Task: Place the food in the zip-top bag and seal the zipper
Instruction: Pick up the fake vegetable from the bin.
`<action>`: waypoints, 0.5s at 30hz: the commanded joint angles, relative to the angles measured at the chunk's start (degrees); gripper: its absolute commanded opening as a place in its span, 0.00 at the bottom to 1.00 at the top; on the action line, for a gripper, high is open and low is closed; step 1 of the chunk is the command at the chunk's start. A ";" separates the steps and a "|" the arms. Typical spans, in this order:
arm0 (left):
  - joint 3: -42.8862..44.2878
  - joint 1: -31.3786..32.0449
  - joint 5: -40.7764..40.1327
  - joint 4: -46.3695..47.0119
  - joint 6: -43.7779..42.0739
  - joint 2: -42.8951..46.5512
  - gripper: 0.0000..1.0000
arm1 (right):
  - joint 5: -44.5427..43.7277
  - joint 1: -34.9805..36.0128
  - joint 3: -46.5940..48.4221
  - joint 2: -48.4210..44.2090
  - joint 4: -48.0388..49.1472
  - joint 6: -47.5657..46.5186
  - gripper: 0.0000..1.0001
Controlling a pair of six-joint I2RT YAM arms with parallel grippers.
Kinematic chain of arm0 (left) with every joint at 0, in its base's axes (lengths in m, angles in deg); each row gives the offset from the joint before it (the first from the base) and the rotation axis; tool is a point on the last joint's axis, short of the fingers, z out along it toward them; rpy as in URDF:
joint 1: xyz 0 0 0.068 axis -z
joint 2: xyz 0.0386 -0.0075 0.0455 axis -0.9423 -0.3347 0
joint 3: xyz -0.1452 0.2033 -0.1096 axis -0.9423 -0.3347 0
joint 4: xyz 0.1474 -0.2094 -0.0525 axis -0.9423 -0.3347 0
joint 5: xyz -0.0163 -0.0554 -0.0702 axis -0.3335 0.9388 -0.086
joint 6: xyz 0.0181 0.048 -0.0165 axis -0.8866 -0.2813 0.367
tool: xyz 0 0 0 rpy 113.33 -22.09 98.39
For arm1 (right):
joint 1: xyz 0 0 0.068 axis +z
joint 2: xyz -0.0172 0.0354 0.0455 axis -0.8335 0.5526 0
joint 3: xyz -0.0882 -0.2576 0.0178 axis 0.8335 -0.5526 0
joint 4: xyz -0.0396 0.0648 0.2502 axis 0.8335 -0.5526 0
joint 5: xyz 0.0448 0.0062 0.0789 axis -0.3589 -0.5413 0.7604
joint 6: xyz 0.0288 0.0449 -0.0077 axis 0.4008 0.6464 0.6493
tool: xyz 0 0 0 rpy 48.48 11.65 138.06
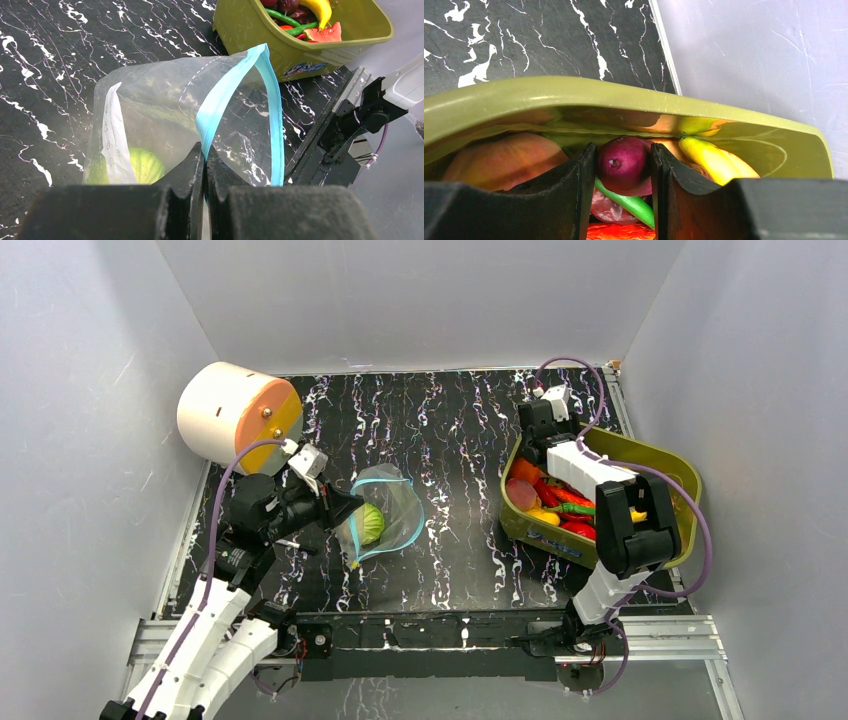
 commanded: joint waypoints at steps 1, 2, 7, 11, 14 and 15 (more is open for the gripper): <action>-0.09 0.07 0.58 0.80 -0.55 0.50 0.00 | -0.87 0.14 3.42 -3.12 -1.95 1.98 0.28; -0.09 0.13 0.58 0.76 -0.55 0.48 0.00 | -0.90 0.16 3.68 -3.42 -2.44 2.24 0.27; -0.08 0.11 -0.62 0.56 -0.58 0.39 0.00 | -0.31 0.33 6.92 -4.94 -8.48 6.09 0.23; 0.01 0.10 -2.98 -0.33 -0.80 1.31 0.00 | 0.80 0.71 8.88 -7.50 -10.23 7.01 0.21; -0.10 0.13 -3.45 -0.15 -0.83 1.64 0.00 | 1.35 0.87 11.98 -8.81 -13.25 8.48 0.20; 0.07 0.08 -3.68 -0.38 -0.79 1.43 0.00 | 1.52 0.87 13.11 -9.09 -15.42 9.11 0.20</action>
